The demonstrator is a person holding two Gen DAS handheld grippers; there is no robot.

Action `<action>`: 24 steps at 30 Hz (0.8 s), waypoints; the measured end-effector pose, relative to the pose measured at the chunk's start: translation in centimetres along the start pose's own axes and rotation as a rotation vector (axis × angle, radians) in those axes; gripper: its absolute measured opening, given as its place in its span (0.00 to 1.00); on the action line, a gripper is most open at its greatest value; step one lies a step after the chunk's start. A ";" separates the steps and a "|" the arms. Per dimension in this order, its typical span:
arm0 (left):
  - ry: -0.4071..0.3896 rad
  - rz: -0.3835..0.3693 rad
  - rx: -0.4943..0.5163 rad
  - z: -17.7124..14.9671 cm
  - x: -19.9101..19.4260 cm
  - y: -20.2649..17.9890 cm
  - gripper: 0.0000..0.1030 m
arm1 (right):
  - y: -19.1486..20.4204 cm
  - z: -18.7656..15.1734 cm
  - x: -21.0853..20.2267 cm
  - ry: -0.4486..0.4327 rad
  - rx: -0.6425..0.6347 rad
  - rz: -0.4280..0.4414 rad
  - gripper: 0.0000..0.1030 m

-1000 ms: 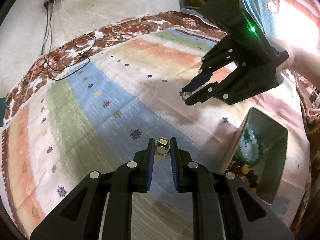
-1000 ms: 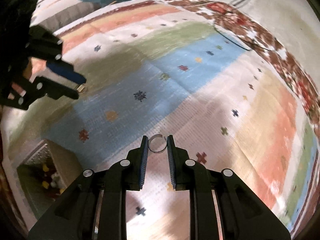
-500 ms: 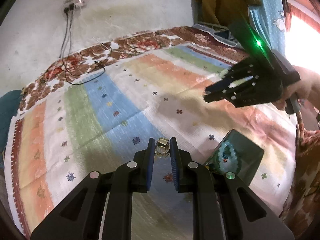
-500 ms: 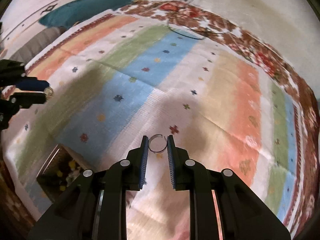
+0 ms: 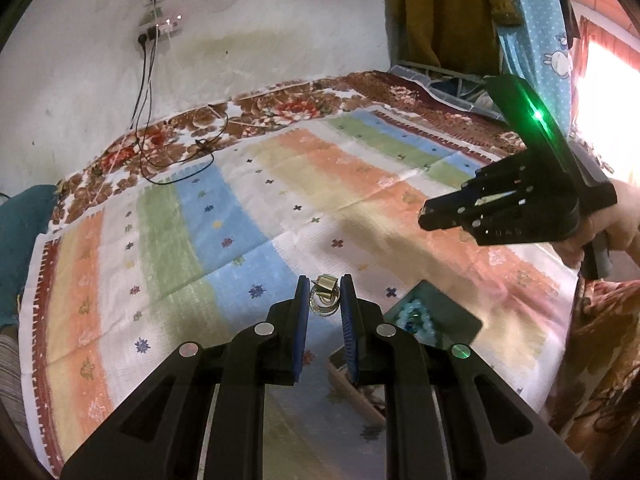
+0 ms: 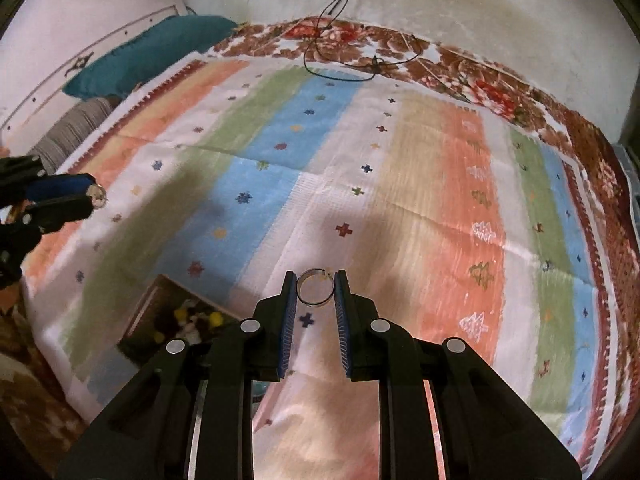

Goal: Organize jewelry
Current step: 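Carry the gold rings with left while right carries silver ring to tin, then open both grippers above the silver tin to drop the rings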

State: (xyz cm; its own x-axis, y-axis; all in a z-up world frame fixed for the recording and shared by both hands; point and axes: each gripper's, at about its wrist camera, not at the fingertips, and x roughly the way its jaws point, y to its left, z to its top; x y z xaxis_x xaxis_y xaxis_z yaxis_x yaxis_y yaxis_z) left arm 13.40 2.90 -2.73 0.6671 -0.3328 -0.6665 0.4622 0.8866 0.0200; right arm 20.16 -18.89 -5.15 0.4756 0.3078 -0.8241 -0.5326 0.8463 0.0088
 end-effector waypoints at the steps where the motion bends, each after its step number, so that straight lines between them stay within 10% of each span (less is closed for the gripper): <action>1: -0.004 0.002 0.000 0.0 -0.2 -0.2 0.15 | 0.1 -0.2 -0.4 -0.005 0.008 0.009 0.19; 20: -0.034 -0.021 0.001 0.9 -2.3 -3.8 0.25 | 3.5 -2.4 -2.9 -0.014 0.014 0.153 0.20; 24: -0.033 -0.008 0.000 0.8 -2.3 -3.9 0.33 | 3.6 -2.6 -3.3 -0.029 0.020 0.146 0.41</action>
State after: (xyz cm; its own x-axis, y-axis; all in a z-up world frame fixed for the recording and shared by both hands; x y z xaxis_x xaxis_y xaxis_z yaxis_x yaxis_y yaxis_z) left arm 10.57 -0.04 -0.70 0.6827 -0.3502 -0.6413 0.4676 0.8838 0.0151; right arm 14.83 -17.99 -3.83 0.4140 0.4406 -0.7965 -0.5840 0.7998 0.1390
